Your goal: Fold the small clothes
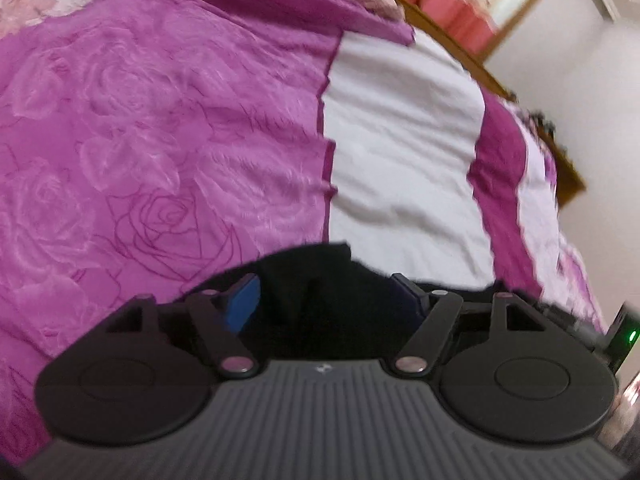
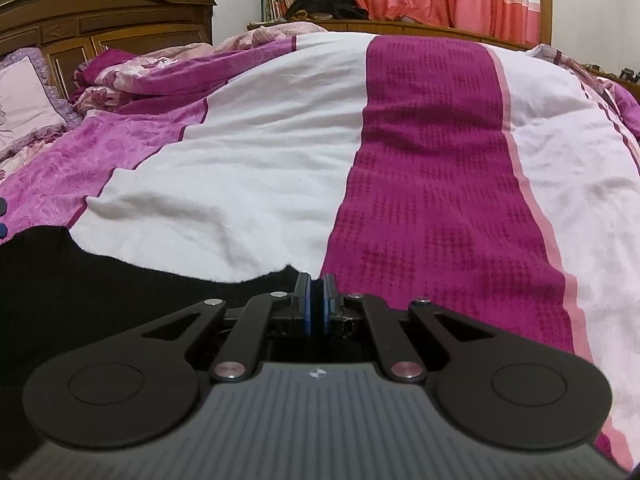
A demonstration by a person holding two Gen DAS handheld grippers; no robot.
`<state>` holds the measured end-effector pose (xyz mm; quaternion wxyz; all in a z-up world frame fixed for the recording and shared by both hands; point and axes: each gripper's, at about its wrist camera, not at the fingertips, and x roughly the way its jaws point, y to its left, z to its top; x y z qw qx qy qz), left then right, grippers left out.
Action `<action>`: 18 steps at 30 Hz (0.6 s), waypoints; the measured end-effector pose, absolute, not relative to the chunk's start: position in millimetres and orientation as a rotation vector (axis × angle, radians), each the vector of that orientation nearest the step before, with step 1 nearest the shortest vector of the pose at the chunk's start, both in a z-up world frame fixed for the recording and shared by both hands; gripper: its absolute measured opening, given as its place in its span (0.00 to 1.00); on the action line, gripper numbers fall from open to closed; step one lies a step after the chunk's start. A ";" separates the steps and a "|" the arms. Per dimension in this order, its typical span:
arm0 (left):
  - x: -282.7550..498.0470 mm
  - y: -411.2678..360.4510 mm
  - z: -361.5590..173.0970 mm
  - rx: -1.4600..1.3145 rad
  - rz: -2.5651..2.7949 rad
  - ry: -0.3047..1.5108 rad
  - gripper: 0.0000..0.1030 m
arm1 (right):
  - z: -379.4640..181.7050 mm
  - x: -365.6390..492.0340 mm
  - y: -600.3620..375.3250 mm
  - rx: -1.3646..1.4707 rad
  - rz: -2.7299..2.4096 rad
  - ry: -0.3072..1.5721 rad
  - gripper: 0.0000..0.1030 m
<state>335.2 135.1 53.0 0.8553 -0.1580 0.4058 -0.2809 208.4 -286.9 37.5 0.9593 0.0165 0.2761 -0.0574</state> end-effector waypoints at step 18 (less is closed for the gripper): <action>299.3 113.6 78.1 -0.241 -0.460 0.613 0.06 | 42.0 195.2 -292.1 0.071 -0.097 0.517 0.05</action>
